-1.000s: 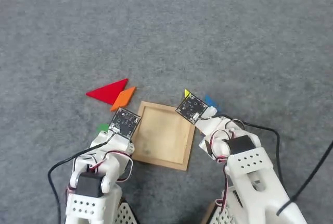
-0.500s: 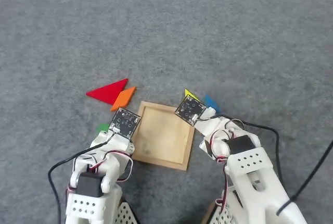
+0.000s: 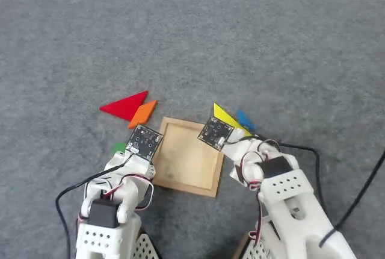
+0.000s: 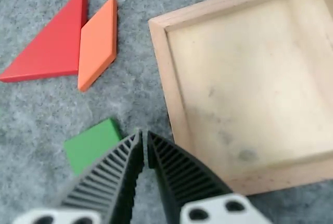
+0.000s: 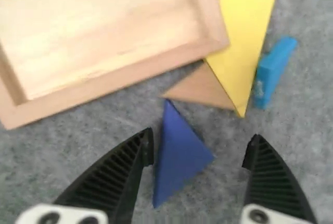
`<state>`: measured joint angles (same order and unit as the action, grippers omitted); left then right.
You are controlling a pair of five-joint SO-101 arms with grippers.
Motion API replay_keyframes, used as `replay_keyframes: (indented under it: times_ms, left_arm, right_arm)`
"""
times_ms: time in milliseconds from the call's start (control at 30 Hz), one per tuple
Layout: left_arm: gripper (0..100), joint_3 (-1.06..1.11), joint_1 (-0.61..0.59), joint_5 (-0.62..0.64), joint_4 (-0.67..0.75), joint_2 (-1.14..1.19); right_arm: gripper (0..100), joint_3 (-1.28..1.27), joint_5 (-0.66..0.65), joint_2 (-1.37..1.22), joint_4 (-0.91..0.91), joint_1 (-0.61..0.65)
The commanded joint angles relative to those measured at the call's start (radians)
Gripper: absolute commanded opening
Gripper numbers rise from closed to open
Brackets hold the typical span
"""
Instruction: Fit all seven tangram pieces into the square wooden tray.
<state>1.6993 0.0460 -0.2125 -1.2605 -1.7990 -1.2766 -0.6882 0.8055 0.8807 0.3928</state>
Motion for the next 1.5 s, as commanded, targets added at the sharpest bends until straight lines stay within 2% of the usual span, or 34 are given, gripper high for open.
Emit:
replay_keyframes:
  times_ms: [0, 233, 367, 633, 933, 1133, 1300, 1467]
  left_arm:
    - [1, -0.016, 0.005, -0.005, -0.006, -0.021]
    - [1, -0.016, 0.005, -0.005, -0.006, -0.021]
    - [1, -0.016, 0.005, -0.005, -0.006, -0.021]
    - [1, -0.016, 0.005, -0.005, -0.006, -0.021]
    - [1, -0.016, 0.005, -0.005, -0.006, -0.021]
    - [1, -0.016, 0.005, -0.005, -0.006, -0.021]
    - [1, -0.016, 0.005, -0.005, -0.006, -0.021]
    - [1, -0.016, 0.005, -0.005, -0.006, -0.021]
  right_arm:
    - [27.8, 0.051, -0.014, -0.074, 0.007, -0.018]
    - [27.9, 0.203, -0.011, -0.366, -0.053, -0.120]
    - [27.9, 0.270, -0.012, -0.484, -0.070, -0.133]
    - [27.5, 0.284, -0.014, -0.499, -0.068, -0.133]
    - [27.4, 0.288, -0.141, -0.507, -0.044, -0.104]
    - [27.3, 0.288, -0.147, -0.507, -0.039, -0.107]
    - [22.2, 0.288, -0.149, -0.509, -0.038, -0.107]
    - [24.1, 0.298, -0.149, -0.521, -0.024, -0.108]
